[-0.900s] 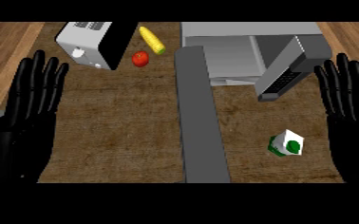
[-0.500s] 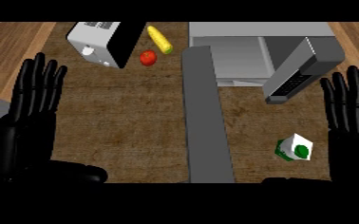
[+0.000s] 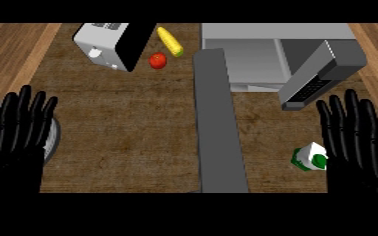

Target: Pick up the milk, place it into the microwave and close the microwave

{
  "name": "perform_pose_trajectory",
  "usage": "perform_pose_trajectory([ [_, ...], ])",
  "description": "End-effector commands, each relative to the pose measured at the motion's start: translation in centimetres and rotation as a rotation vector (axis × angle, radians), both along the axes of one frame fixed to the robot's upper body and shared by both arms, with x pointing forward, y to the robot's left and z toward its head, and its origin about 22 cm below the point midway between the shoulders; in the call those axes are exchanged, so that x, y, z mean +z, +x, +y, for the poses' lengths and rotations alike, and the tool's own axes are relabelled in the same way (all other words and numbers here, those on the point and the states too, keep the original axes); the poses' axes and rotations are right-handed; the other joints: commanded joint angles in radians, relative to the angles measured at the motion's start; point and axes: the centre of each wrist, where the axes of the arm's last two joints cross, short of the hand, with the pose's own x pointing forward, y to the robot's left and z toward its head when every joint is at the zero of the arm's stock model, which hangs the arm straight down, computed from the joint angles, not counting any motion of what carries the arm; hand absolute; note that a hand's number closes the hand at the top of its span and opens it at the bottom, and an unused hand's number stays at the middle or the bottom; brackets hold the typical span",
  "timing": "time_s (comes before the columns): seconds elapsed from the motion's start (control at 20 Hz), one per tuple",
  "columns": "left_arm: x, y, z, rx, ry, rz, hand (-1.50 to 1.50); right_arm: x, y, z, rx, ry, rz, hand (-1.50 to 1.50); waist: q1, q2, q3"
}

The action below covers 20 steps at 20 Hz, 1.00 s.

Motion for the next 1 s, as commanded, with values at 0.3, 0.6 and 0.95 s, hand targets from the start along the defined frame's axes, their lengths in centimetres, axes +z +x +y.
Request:
perform_pose_trajectory([
  [0.3, -1.4, -2.3, 0.7, 0.009, -0.005, 0.006, -1.5, -2.0, -1.0, -1.1, -0.181, -0.039, 0.001, -1.5, -0.003, 0.0, 0.001],
  [0.6, 0.2, -5.0, 1.1, -0.001, -0.026, -0.011, -1.5, -3.1, 0.4, -1.4, -0.255, -0.045, 0.082, -1.5, 0.003, 0.0, 0.001],
  [0.95, -2.6, -5.0, 3.7, 0.005, -0.007, -0.001, -1.5, -7.6, 0.5, -6.6, -0.312, -0.007, 0.143, -1.5, 0.0, 0.001, 0.001],
])
